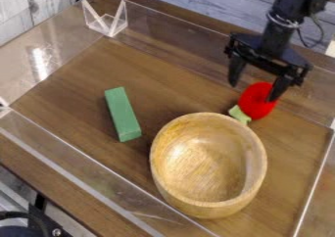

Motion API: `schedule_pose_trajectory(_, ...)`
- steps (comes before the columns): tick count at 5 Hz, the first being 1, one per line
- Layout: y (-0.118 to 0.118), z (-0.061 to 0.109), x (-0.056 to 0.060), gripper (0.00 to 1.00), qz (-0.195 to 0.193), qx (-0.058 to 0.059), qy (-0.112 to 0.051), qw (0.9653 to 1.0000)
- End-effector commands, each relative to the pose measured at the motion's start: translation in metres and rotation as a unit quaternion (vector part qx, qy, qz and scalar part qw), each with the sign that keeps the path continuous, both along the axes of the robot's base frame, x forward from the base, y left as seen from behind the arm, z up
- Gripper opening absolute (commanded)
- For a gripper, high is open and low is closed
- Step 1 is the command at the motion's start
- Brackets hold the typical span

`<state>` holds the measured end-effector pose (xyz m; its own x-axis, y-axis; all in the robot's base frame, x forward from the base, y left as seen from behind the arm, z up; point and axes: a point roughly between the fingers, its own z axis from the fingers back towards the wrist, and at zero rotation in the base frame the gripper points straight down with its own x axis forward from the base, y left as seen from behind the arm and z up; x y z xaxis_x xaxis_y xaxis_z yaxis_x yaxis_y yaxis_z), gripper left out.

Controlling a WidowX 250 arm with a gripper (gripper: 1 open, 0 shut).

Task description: Move the red object to the right side of the table

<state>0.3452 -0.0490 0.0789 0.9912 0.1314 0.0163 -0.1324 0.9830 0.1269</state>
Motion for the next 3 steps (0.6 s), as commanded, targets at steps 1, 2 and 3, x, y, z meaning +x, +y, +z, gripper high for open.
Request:
schedule_pose_trajectory(1,0.0128,0.0399,0.006,1.0,0.038,-0.005,-0.046,0.9982)
schedule_pose_trajectory(2,0.0106,0.0367,0.0071,1.0,0.055,0.001,-0.046,0.9974)
schedule_pose_trajectory(3,0.0085,0.0347,0.009,1.0,0.073,0.008,-0.05,0.996)
